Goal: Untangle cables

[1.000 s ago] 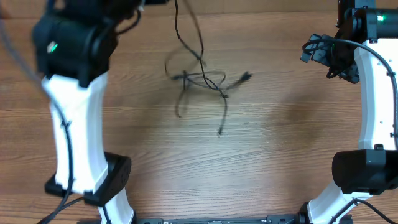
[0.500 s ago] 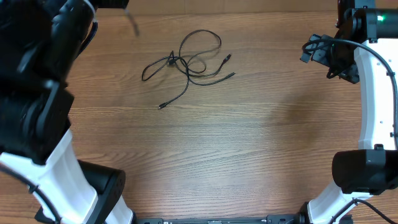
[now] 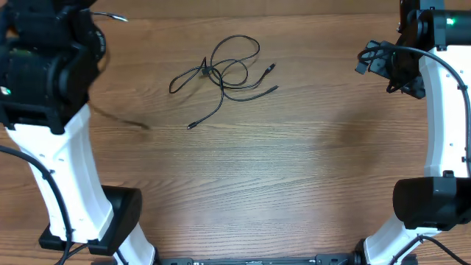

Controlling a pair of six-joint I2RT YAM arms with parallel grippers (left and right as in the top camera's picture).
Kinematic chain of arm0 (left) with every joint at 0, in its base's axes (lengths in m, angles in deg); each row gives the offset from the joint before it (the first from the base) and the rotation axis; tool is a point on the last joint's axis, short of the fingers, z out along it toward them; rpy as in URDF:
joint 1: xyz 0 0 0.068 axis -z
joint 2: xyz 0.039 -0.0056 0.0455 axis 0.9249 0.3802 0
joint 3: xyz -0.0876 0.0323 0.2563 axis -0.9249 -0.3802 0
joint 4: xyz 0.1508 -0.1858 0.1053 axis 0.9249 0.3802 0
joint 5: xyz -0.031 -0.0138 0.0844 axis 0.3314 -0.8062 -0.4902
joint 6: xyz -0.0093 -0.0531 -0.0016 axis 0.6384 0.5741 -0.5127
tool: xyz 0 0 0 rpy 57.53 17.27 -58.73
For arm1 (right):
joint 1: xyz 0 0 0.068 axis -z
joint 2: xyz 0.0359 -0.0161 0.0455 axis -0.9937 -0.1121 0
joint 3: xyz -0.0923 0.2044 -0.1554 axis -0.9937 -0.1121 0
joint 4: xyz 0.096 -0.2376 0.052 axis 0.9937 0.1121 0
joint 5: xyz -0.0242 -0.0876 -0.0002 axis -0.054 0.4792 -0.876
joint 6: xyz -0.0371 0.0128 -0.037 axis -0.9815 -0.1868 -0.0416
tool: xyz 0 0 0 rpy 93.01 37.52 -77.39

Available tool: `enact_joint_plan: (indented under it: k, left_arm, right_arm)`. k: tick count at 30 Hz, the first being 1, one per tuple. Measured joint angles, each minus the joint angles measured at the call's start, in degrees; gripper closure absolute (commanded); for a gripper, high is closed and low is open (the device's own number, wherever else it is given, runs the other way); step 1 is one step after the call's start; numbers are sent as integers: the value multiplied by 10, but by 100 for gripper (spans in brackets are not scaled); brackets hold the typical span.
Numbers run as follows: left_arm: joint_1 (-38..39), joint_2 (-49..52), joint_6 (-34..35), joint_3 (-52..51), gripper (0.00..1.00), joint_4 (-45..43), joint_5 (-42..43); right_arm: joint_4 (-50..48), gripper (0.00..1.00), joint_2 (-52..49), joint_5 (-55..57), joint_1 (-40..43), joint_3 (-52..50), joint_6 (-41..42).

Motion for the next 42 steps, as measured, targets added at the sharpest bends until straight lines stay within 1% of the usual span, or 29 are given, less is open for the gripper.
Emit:
enact_joint_plan:
  k: [2, 4, 12, 15, 20, 22, 24, 25, 26, 29, 34, 36, 42]
  left_arm:
    - [-33, 0, 40, -16, 96, 35, -10]
    - [-62, 0, 66, -33, 96, 49, -16]
    - [-193, 0, 143, -136, 96, 133, -1]
    - [-250, 0, 160, -179, 96, 140, 15]
    - [-323, 0, 159, -238, 96, 141, 63]
    - [-350, 0, 159, -265, 92, 141, 85]
    - [-374, 0, 157, -293, 85, 141, 110]
    - [-383, 0, 157, -306, 79, 141, 120]
    - [-392, 0, 157, -319, 68, 141, 133]
    - [-409, 0, 155, -361, 41, 139, 174]
    - [-412, 0, 140, -419, 0, 138, 230]
    - [-412, 0, 125, -438, 0, 135, 257]
    - [-412, 0, 38, -495, 0, 120, 364]
  right_arm:
    - [0, 0, 0, 0, 0, 0, 0]
    - [0, 0, 0, 0, 0, 0, 0]
    - [0, 0, 0, 0, 0, 0, 0]
    - [0, 0, 0, 0, 0, 0, 0]
    - [0, 0, 0, 0, 0, 0, 0]
    - [0, 0, 0, 0, 0, 0, 0]
    - [0, 0, 0, 0, 0, 0, 0]
    - [0, 0, 0, 0, 0, 0, 0]
    - [0, 0, 0, 0, 0, 0, 0]
    - [0, 0, 0, 0, 0, 0, 0]
    - [0, 0, 0, 0, 0, 0, 0]
    - [0, 0, 0, 0, 0, 0, 0]
    - [0, 0, 0, 0, 0, 0, 0]
